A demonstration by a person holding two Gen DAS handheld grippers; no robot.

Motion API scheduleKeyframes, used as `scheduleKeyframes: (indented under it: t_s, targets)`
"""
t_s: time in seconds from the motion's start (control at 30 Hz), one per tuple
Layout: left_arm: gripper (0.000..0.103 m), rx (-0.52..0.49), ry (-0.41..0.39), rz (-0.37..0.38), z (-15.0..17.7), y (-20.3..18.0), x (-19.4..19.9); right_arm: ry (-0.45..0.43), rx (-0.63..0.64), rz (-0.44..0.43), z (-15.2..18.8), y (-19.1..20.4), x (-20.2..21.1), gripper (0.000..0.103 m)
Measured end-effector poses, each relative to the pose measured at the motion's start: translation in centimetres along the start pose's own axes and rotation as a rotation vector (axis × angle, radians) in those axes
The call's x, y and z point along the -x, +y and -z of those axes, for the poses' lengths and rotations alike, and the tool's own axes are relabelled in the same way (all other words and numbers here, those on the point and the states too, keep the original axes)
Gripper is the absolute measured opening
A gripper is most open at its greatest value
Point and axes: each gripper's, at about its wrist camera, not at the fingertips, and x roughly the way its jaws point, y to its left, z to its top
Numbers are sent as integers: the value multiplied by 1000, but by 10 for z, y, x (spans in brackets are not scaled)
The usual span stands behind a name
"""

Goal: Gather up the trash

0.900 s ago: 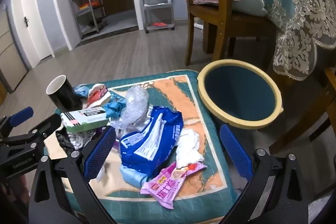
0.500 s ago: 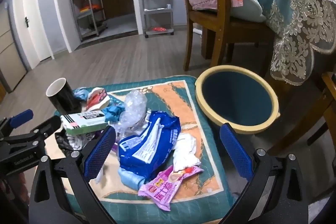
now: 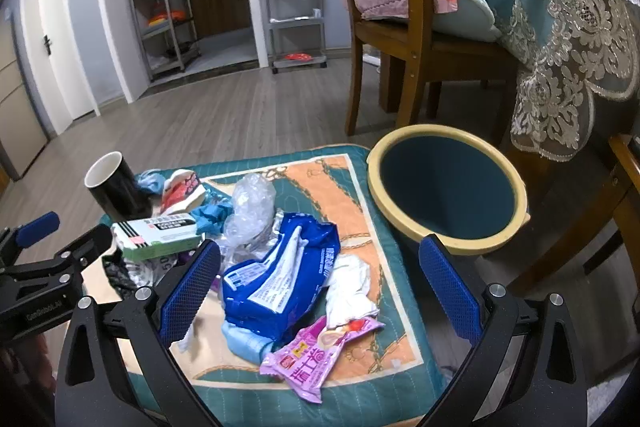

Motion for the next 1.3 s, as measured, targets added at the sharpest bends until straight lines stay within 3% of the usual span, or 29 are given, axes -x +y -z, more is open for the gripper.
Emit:
scheduleKeyframes:
  t_s: [1.3]
  targets:
    - [97, -4, -1, -5, -1, 0, 2, 11, -9, 2, 3, 0, -3, 99]
